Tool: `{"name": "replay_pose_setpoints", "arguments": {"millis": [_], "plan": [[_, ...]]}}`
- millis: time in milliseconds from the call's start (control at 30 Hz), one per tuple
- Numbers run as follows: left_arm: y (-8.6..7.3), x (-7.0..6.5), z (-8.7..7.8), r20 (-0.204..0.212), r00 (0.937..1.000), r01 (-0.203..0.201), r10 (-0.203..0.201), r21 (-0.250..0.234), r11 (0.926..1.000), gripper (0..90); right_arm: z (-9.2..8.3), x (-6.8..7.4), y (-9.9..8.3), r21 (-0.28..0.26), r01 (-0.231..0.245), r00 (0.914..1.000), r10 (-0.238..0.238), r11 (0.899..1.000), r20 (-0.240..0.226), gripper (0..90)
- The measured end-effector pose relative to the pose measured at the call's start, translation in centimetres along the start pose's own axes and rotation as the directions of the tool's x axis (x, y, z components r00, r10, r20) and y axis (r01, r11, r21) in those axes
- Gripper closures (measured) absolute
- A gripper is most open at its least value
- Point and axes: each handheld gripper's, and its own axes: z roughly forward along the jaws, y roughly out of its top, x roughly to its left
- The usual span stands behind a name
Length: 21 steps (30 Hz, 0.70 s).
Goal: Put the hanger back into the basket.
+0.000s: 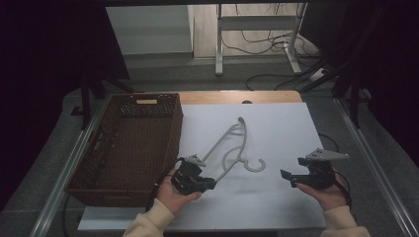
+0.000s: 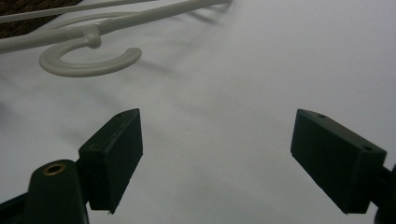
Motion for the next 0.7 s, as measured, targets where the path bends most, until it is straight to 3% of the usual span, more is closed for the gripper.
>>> {"name": "replay_pose_setpoints", "arguments": {"millis": [167,367,533,567,700], "plan": [[0.1,0.1,-0.3,0.009,0.9999,0.006,-0.006,-0.016,0.9999,82.0,0.0,0.0,0.0,0.000,0.001,1.0000,-0.001,1.000,0.000,17.3],[0.8,-0.2,-2.5,0.022,0.9998,0.005,-0.003,-0.103,0.9947,82.1,-0.1,-0.1,0.0,-0.004,-0.002,1.0000,0.002,1.000,0.001,17.4],[1.4,-0.6,-4.1,0.025,0.9996,-0.006,0.010,-0.154,0.9880,82.1,0.0,-0.1,0.1,-0.003,-0.003,1.0000,0.003,1.000,0.001,17.3],[1.6,-0.8,-4.8,0.027,0.9996,-0.002,0.007,-0.187,0.9824,82.1,0.0,0.0,0.1,-0.003,-0.003,1.0000,0.003,1.000,0.001,17.4],[1.9,-0.9,-5.8,0.032,0.9995,0.003,0.005,-0.224,0.9747,82.1,0.0,-0.1,0.0,-0.004,-0.003,1.0000,0.003,1.000,0.001,17.4]]}}
